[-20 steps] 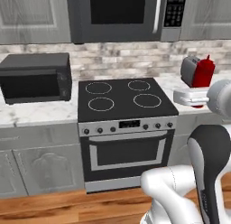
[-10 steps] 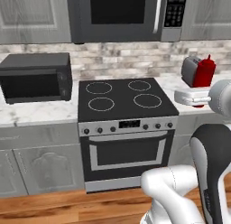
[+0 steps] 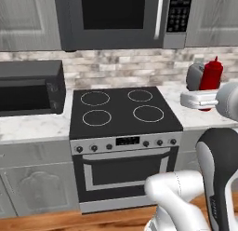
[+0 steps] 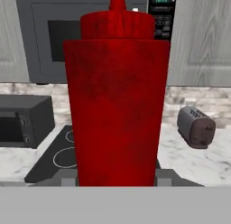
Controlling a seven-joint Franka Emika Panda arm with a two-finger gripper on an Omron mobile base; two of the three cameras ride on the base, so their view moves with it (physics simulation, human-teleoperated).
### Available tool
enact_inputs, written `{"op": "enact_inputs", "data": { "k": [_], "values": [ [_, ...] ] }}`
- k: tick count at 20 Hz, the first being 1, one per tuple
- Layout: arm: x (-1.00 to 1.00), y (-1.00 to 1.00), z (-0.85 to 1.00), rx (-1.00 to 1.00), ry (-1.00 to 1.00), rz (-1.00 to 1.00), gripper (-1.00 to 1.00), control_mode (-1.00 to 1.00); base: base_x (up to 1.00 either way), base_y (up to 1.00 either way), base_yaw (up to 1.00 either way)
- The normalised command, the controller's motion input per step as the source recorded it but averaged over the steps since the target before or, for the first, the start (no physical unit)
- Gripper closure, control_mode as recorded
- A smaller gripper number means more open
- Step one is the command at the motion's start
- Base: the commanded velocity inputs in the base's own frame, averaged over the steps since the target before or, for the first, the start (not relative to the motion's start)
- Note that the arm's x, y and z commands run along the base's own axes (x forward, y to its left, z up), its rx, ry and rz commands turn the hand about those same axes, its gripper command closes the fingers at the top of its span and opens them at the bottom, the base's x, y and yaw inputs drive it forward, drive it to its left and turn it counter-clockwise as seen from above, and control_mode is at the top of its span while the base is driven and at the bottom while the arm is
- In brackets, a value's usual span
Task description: Take 2 condiments from the cabinet and move them on the counter near the stove.Make sure the condiments are lined up with each other, next to each other.
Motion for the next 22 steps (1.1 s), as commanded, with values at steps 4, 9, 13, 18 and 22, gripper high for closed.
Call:
{"op": "enact_inputs", "data": {
  "k": [4,9,13,18,22],
  "values": [
    [0.0,0.0,0.0,0.0,0.0,0.0,1.0,1.0,0.75,-0.34,0.0],
    [0.0,0.0,0.0,0.0,0.0,0.0,1.0,1.0,0.66,-0.3,0.0],
    [0.0,0.0,0.0,0.0,0.0,0.0,1.0,1.0,0.64,-0.31,0.0],
    [0.0,0.0,0.0,0.0,0.0,0.0,1.0,1.0,0.56,-0.36,0.0],
    [0.0,0.0,0.0,0.0,0.0,0.0,1.0,1.0,0.45,-0.27,0.0]
  ]
}}
